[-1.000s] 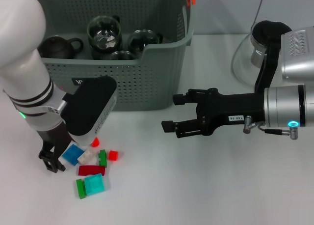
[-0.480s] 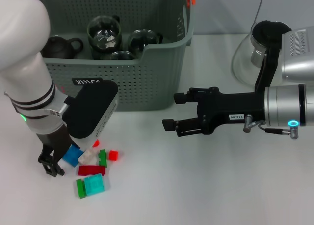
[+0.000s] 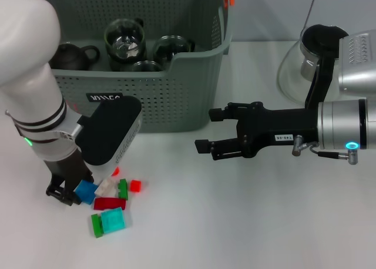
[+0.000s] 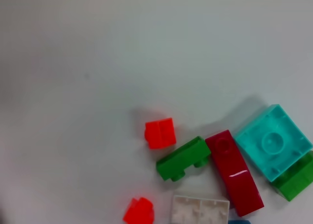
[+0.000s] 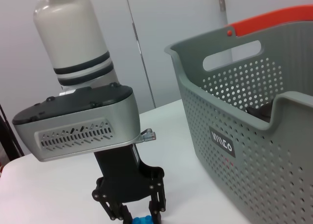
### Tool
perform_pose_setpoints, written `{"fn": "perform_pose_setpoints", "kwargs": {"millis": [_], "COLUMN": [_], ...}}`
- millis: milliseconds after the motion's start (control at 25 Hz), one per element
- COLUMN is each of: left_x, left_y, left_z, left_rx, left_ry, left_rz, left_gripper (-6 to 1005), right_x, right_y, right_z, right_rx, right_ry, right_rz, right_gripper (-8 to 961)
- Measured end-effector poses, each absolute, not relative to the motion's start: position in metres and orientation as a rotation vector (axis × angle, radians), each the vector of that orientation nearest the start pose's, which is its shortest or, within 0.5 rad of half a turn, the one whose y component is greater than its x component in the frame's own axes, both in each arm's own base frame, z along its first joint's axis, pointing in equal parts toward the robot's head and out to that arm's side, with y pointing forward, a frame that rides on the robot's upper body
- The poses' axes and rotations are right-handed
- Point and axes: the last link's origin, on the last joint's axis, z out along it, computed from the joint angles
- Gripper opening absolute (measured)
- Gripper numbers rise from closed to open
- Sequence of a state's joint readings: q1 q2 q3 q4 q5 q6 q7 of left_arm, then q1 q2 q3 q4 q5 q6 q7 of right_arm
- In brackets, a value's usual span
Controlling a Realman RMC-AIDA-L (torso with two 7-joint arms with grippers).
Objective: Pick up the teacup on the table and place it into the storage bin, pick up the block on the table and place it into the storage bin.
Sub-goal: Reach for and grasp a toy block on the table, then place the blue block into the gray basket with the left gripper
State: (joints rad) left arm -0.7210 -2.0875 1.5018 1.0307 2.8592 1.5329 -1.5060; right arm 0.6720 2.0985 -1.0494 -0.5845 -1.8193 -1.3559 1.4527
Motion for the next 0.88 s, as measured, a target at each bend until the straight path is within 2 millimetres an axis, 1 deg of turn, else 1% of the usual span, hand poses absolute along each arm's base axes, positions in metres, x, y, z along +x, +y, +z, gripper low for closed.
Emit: {"fn": "perform_pose_setpoints", "kwargs": {"millis": [80, 200, 280, 400, 440, 480, 560, 640, 800, 880], "left_x": [-0.228, -0.226, -0.222, -0.211, -0.206, -0.204, -0.196, -0.19, -0.17, -0.162], "left_y": [0.356, 0.357, 0.356, 0.352, 0.349, 0.348, 0.345, 0.343, 0.358, 0.368], "left_z": [-0.027, -0.025, -0.019, 0.001, 0.013, 0.019, 0.044, 0.063, 0.105, 0.124], "left_rx": [-2.918, -2.913, -2.919, -2.94, -2.955, -2.964, -2.972, -2.97, -2.816, -2.743], "left_ry": [0.556, 0.535, 0.488, 0.374, 0.308, 0.27, 0.128, -0.009, -0.36, -0.442], "left_rz": [1.274, 1.265, 1.247, 1.15, 1.082, 1.038, 0.852, 0.644, 0.099, -0.1], "left_gripper": [405, 403, 401, 401, 401, 401, 401, 400, 400, 400], "right_x": [0.197, 0.198, 0.198, 0.199, 0.2, 0.2, 0.2, 0.2, 0.2, 0.199], "right_y": [0.359, 0.359, 0.359, 0.36, 0.36, 0.36, 0.361, 0.361, 0.361, 0.362], "right_z": [-0.057, -0.056, -0.056, -0.054, -0.053, -0.052, -0.05, -0.049, -0.049, -0.049], "right_rx": [-2.884, -2.883, -2.881, -2.876, -2.873, -2.871, -2.868, -2.867, -2.869, -2.871], "right_ry": [0.531, 0.533, 0.532, 0.531, 0.531, 0.531, 0.53, 0.529, 0.526, 0.522], "right_rz": [0.633, 0.633, 0.632, 0.63, 0.631, 0.632, 0.636, 0.636, 0.635, 0.631], "right_gripper": [914, 914, 914, 914, 914, 914, 914, 914, 914, 914]}}
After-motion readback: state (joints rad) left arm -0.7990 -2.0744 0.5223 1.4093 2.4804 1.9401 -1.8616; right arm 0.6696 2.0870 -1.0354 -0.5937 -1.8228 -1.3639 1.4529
